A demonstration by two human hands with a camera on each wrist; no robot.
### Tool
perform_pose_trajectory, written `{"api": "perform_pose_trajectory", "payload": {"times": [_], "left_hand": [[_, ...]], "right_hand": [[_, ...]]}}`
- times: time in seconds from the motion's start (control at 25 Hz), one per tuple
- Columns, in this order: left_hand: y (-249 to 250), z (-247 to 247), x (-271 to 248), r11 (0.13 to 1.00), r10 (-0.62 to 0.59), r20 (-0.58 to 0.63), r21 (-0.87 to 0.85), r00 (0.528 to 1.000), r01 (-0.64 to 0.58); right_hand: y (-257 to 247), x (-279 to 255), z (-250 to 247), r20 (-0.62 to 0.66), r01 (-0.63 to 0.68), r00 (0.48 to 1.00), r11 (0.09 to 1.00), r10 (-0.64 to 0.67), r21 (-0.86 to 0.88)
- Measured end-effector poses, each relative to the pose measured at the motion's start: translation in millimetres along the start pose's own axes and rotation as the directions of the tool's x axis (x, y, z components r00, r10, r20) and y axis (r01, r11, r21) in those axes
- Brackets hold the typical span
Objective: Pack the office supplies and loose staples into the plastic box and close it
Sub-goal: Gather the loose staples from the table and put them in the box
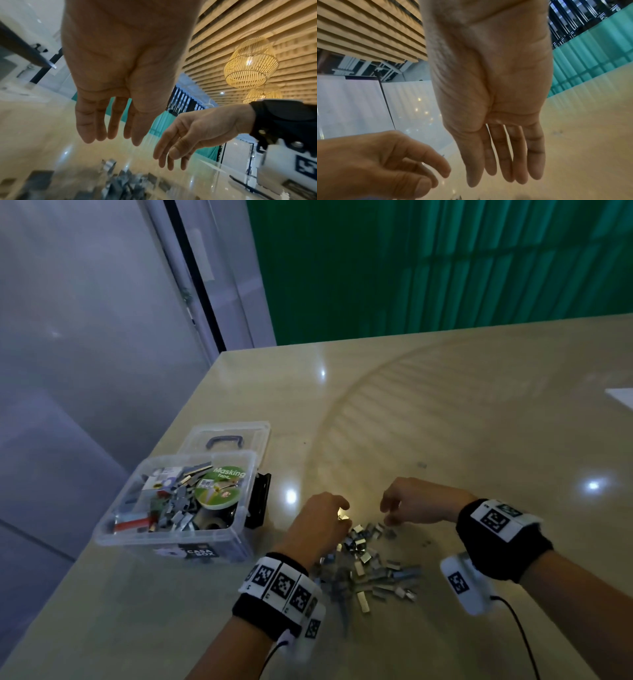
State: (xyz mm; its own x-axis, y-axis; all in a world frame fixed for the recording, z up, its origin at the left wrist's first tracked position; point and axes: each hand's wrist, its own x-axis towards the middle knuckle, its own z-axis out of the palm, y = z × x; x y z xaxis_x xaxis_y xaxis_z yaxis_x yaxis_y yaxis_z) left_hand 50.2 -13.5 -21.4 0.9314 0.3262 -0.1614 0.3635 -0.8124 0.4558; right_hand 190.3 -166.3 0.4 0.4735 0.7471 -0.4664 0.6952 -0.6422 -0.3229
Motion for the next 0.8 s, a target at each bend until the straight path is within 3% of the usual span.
{"api": "perform_pose_trajectory", "payload": {"times": [0.2, 0.4, 0.8], "left_hand": [[-4.2, 27.9, 22.3, 0.987, -0.024, 0.107, 0.162, 0.994, 0.006], [-5.4, 37.0, 25.9, 0.999, -0.030, 0.022, -0.013, 0.999, 0.031], [-10.1, 42.9, 20.2, 0.995, 0.002, -0.021, -0.103, 1.000, -0.005]], "right_hand": [[-1.3, 3.3, 34.7, -0.048, 0.022, 0.999, 0.999, -0.020, 0.040], [-9.2, 18.9, 52.2, -0.216, 0.106, 0.973, 0.991, -0.087, 0.077], [0.8, 16.4, 52.5, -0.299, 0.122, 0.954, 0.954, -0.037, 0.273]]}}
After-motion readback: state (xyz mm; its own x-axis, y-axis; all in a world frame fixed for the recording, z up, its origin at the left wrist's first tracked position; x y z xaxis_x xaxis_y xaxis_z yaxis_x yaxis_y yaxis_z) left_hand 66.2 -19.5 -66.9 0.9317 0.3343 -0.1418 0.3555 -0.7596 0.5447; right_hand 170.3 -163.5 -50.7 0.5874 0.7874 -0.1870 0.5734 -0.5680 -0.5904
